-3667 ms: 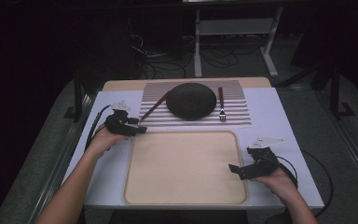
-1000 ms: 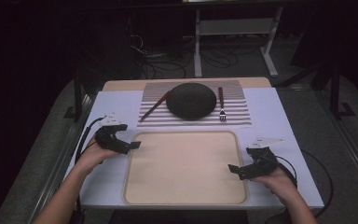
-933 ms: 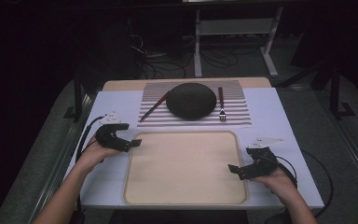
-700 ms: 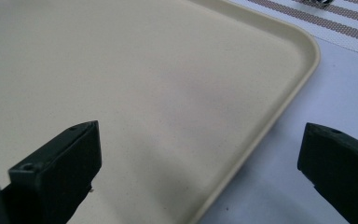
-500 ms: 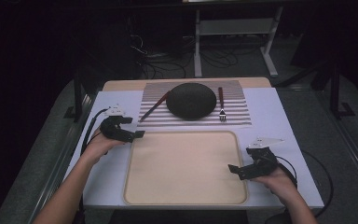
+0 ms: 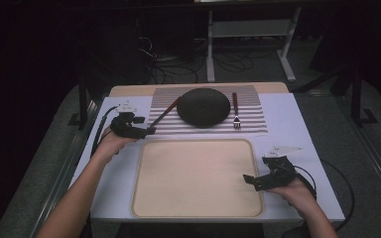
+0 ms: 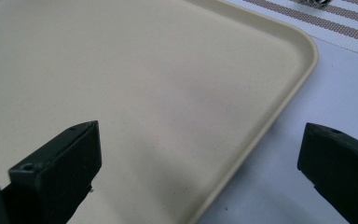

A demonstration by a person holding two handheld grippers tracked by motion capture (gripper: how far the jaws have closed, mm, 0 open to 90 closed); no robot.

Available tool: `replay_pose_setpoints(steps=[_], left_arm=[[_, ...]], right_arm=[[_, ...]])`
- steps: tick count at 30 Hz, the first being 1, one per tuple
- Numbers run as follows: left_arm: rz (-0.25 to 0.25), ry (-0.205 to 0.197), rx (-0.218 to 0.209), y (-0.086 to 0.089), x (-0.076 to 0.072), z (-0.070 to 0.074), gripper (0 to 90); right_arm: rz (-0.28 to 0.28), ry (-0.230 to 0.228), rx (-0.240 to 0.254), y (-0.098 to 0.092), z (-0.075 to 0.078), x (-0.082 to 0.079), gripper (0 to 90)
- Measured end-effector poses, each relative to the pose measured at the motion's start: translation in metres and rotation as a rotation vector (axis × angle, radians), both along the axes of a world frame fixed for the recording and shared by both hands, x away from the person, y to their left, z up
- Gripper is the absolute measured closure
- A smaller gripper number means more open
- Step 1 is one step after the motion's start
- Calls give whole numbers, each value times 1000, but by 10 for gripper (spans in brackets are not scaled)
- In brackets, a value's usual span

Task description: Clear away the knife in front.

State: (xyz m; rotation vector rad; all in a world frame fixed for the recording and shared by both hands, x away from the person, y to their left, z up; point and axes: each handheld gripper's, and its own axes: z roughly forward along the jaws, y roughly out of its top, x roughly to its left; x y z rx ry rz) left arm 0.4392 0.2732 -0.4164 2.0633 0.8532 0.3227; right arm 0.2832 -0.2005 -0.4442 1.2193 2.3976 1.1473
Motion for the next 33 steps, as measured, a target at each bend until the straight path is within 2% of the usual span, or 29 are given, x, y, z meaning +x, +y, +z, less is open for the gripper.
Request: replay_pose_setpoints(steps=[10, 25, 33], left_arm=[[25, 31, 7, -7, 29, -2, 435], [54, 77, 19, -21, 70, -1, 561], [53, 87, 64, -34, 86, -5, 621]], right_arm=[[1, 1, 2, 0, 0, 0, 0], [7, 4, 10, -1, 0, 0, 0], [7, 7, 17, -1, 0, 0, 0]])
